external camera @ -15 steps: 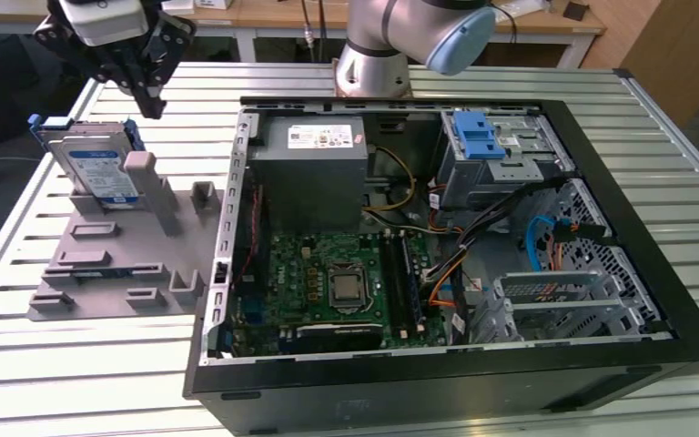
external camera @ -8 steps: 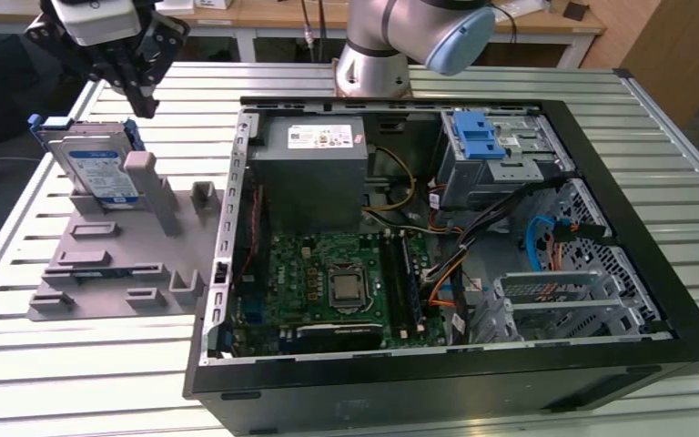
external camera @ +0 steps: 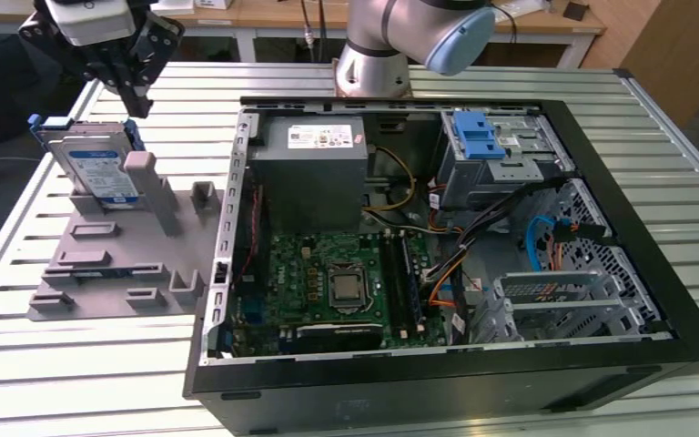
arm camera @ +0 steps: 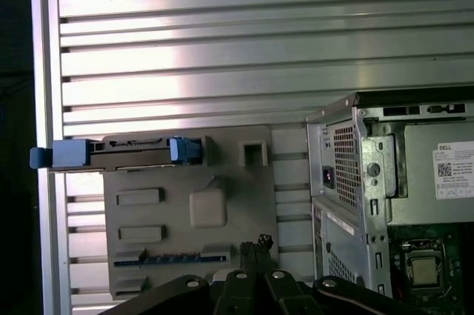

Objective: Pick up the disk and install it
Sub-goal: 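Reach for the disk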

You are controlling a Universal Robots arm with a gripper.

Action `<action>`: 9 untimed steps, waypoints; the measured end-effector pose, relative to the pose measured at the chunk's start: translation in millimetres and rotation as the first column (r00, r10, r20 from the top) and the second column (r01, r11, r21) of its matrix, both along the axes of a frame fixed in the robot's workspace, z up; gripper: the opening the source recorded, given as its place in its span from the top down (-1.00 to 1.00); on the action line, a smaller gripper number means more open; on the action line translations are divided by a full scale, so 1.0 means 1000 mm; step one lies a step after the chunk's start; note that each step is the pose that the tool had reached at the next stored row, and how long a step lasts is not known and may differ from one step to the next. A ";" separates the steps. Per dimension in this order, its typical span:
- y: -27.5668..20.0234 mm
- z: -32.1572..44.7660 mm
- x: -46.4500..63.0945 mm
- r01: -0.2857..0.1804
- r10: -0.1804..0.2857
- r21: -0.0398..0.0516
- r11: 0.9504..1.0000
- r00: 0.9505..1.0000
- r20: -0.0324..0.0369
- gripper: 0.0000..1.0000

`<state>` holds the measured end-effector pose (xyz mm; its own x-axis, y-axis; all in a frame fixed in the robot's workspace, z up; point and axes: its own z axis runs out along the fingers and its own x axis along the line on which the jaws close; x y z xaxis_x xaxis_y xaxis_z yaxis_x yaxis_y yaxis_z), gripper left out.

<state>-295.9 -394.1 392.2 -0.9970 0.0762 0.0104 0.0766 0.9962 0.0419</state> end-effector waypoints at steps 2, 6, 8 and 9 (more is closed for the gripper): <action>0.0005 -0.0002 0.000 0.000 0.000 0.000 1.000 1.000 0.000 0.79; 0.0024 -0.0003 0.000 -0.001 0.001 0.000 1.000 1.000 0.000 0.79; 0.0037 -0.0003 0.000 -0.002 0.002 0.000 1.000 1.000 0.000 0.79; 0.0044 -0.0003 0.000 -0.003 0.003 0.000 1.000 1.000 0.000 0.79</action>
